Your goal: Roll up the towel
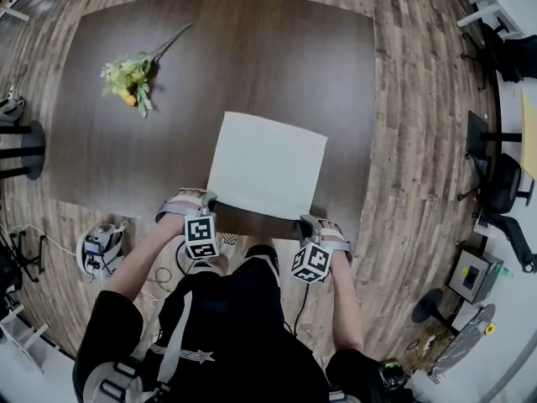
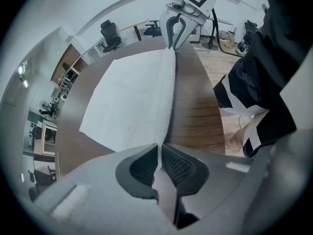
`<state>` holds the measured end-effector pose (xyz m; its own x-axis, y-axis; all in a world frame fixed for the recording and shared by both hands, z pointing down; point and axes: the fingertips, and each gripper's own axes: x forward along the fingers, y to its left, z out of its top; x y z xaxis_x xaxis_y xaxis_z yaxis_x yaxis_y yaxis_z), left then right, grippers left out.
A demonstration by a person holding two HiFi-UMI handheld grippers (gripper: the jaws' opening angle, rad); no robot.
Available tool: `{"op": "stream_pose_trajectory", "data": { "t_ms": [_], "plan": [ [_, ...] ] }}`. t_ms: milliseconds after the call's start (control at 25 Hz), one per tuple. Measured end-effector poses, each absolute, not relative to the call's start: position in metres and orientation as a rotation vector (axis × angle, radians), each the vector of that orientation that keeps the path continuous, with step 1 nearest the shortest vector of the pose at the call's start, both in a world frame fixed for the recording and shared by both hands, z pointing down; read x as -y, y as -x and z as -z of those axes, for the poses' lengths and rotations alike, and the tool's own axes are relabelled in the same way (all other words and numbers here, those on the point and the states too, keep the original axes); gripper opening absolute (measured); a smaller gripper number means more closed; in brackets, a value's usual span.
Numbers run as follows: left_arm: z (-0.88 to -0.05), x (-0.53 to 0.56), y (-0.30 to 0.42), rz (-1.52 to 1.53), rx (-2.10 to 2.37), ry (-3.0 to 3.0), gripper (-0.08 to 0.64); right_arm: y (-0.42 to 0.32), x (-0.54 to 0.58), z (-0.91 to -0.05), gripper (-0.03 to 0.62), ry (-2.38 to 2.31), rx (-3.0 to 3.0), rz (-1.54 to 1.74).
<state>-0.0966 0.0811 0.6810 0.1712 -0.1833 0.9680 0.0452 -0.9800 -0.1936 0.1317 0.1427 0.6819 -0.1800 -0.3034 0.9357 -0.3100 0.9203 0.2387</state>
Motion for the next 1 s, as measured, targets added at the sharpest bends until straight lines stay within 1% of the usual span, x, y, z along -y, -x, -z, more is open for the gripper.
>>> {"op": "stream_pose_trajectory", "data": {
  "t_ms": [280, 680, 1000],
  "plan": [
    [-0.673, -0.096, 0.104, 1.895, -0.156, 2.263, 0.034, -0.126, -0.158, -0.676, 0.028, -0.457, 1.765, 0.008],
    [-0.673, -0.156, 0.126, 1.971, 0.023, 2.328, 0.034, -0.104, -0.219, -0.674, 0.028, -0.365, 1.796, -0.167],
    [-0.671, -0.154, 0.127, 1.987, 0.081, 2.296, 0.034, -0.102, -0.222, -0.673, 0.027, -0.358, 1.809, -0.253]
  ]
}}
